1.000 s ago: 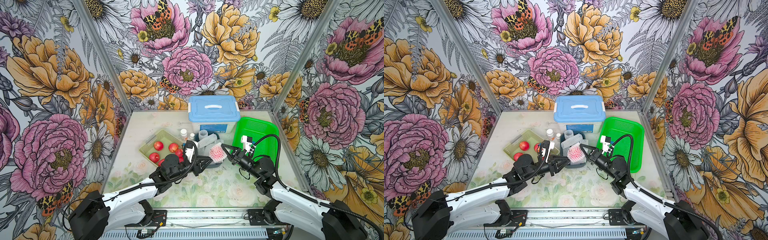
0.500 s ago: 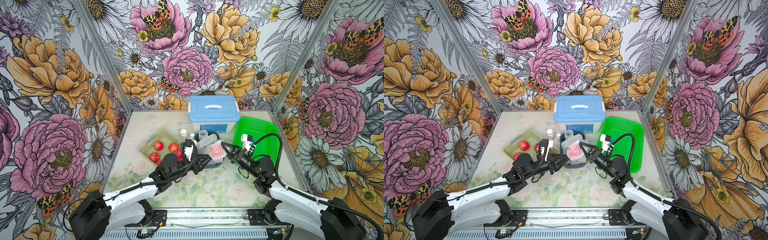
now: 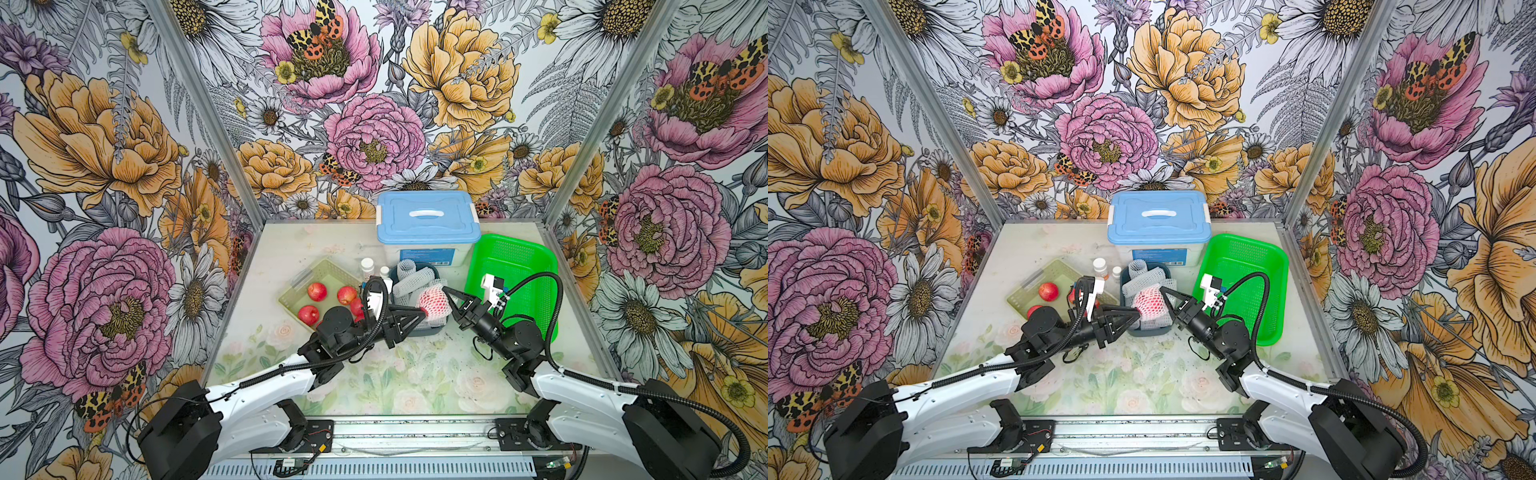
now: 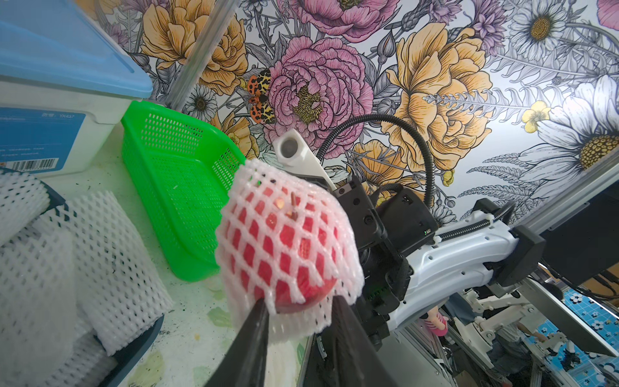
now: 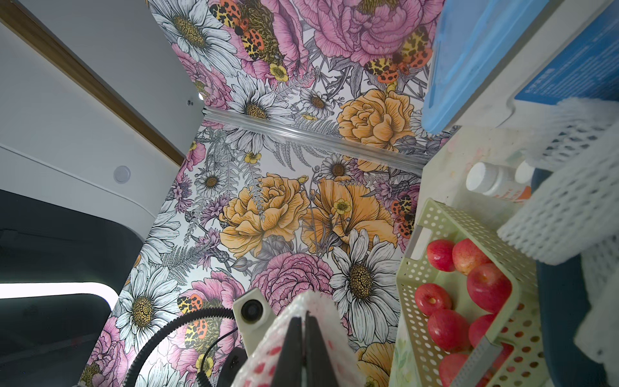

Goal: Remove foam nets from apples
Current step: Remove the foam net from the apple.

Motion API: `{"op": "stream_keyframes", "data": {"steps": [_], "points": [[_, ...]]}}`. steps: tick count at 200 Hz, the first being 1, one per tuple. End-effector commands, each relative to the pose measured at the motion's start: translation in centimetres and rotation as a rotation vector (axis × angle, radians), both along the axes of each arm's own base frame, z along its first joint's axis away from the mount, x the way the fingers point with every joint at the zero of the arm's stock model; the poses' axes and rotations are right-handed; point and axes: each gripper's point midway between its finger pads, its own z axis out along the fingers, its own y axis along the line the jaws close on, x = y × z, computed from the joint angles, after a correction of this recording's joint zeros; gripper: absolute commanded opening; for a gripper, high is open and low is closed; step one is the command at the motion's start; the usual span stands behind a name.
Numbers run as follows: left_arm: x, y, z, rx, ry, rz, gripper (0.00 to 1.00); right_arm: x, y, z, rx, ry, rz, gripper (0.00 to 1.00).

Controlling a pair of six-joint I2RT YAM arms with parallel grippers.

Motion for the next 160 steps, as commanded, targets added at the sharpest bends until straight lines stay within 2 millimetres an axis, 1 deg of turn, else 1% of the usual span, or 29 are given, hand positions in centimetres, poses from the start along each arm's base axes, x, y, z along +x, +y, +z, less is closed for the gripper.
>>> {"op": "stream_keyframes", "data": {"steps": [1, 32, 59, 126, 160], "points": [[0.1, 0.3, 1.8, -0.048, -0.032, 0.009, 0.38, -1.2, 1.0, 1.4, 0.011, -0.061, 0.056, 0.0], [0.5, 0.5, 1.8, -0.054, -0.025, 0.026, 0.44, -1.9, 2.1, 1.8, -0.018, -0.098, 0.084, 0.0], [0.6, 0.6, 2.1, -0.063, -0.029, 0.027, 0.47, -2.0, 2.6, 1.5, -0.023, -0.099, 0.099, 0.0], [0.2, 0.5, 2.7, -0.072, -0.039, 0.002, 0.61, -2.0, 3.3, 0.6, -0.036, -0.09, 0.11, 0.0], [0.2, 0.7, 3.2, -0.079, -0.059, 0.011, 0.61, -1.9, 3.6, 0.1, -0.041, -0.078, 0.119, 0.0]]}}
